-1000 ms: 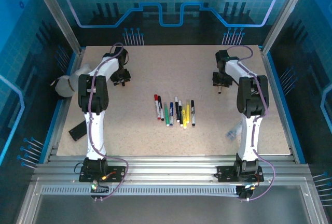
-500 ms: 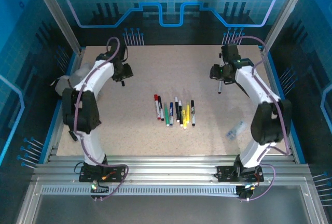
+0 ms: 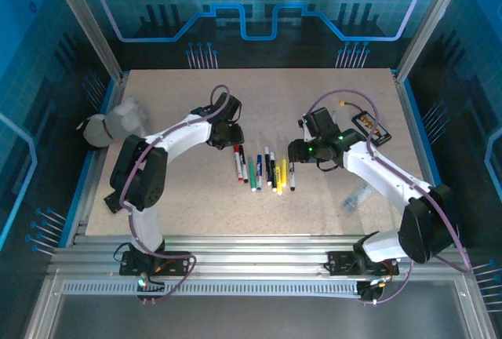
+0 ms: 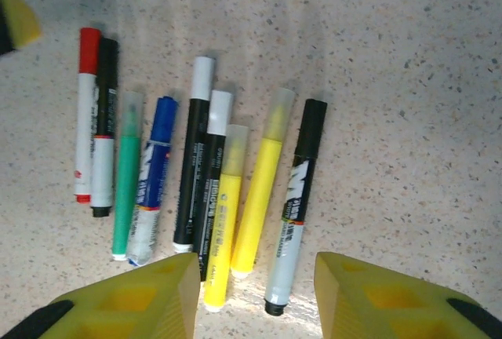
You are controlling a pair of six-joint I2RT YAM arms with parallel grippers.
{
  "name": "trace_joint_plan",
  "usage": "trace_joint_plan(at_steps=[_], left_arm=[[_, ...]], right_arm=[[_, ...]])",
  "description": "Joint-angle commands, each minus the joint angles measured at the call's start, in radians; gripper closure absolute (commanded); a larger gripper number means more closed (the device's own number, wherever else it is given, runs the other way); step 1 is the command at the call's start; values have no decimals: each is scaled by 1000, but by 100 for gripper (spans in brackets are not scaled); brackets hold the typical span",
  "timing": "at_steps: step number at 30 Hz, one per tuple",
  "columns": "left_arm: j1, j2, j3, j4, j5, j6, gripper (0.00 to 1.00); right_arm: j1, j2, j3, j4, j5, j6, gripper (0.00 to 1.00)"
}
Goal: Open the pen caps
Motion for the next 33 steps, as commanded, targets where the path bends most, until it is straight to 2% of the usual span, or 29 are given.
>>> trace_joint_plan(at_steps=[1, 8, 33], left_arm=[[-18, 50, 35, 7, 6, -23, 59], [-25, 111, 43, 9, -2, -37, 60], [-18, 126, 50, -13, -49, -25, 64]], right_arm=[[8, -25, -9, -10, 28, 27, 57], [7, -11, 6, -13, 17, 18, 59], [8, 44, 6, -7, 18, 10, 62]])
